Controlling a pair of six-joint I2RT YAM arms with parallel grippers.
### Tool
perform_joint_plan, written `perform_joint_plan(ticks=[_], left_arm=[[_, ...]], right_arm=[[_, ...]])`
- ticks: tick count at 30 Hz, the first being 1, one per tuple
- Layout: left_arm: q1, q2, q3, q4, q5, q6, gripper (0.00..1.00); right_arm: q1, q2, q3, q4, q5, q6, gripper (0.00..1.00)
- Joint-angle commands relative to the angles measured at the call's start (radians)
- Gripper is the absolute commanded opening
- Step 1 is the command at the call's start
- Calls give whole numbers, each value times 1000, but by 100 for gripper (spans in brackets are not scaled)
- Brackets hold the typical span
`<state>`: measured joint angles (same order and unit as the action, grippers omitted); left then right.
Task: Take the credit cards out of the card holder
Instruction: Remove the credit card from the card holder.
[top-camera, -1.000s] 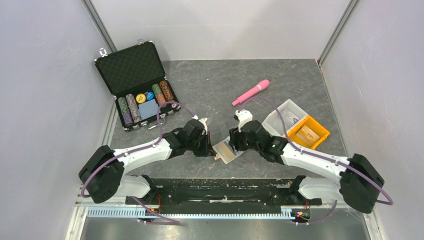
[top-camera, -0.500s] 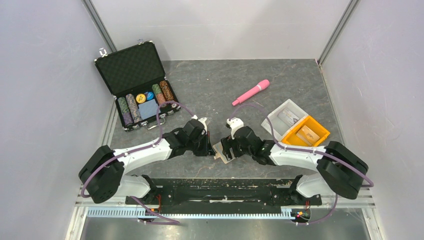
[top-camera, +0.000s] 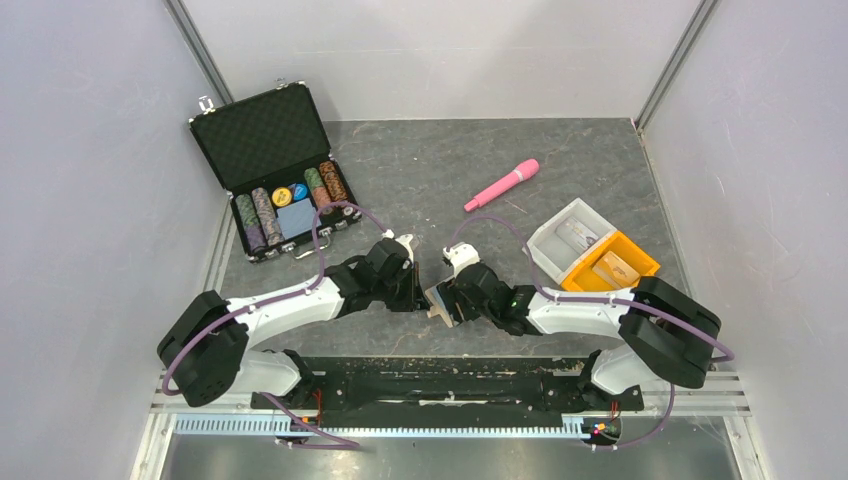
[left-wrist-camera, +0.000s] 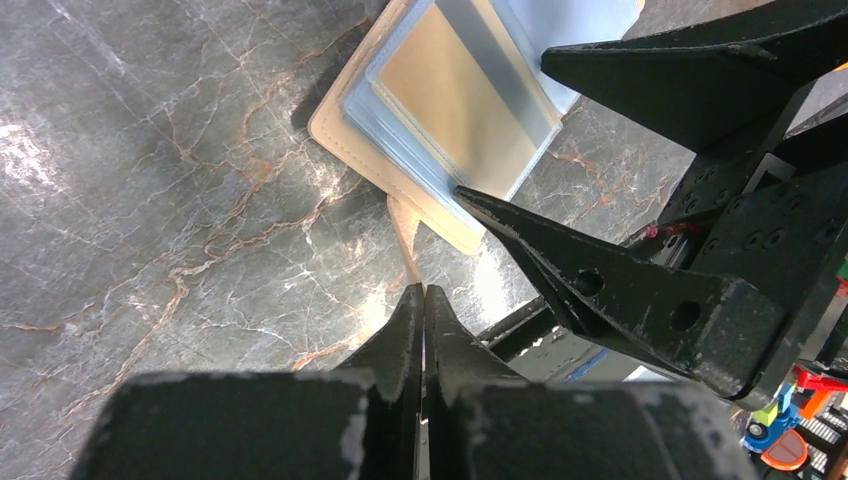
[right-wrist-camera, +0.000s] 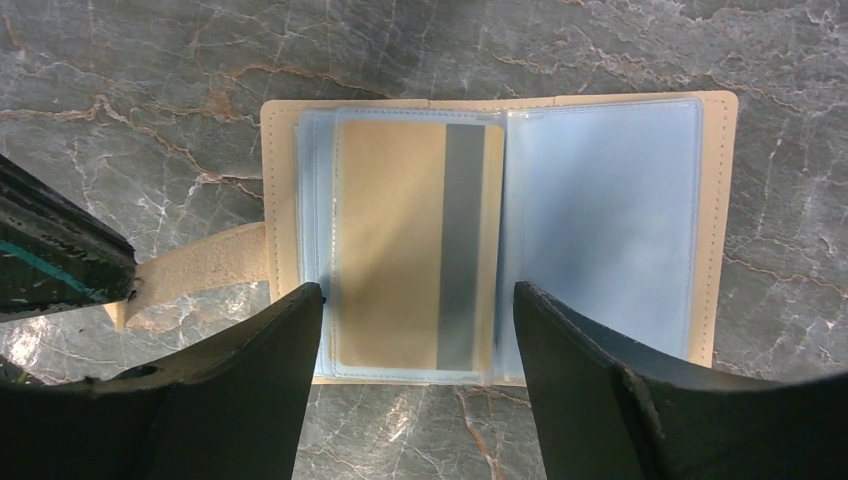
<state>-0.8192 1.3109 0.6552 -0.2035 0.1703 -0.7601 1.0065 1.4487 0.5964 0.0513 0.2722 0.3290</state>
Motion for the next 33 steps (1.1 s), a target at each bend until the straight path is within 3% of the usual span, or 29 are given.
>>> perform_joint_plan(ticks=[1, 5, 10, 19, 30, 33], left_arm=[[5, -23, 8, 7, -17, 8, 2], [5, -30, 4, 3, -24, 7, 2], [5, -34, 0, 1, -26, 5, 2], [4, -28, 7, -2, -27, 7, 2], [5, -37, 6, -21, -43, 14, 2], [5, -32, 15, -47, -73, 29, 2]], right_arm=[[3, -19, 31, -21, 74, 20, 73], [4, -45, 27, -39, 111, 29, 78], [4, -63, 25, -50, 135, 28, 73], [3, -102, 26, -75, 139, 18, 73], [-4, -131, 51, -152, 254, 16, 55], [-30, -158, 46, -173, 259, 8, 54]])
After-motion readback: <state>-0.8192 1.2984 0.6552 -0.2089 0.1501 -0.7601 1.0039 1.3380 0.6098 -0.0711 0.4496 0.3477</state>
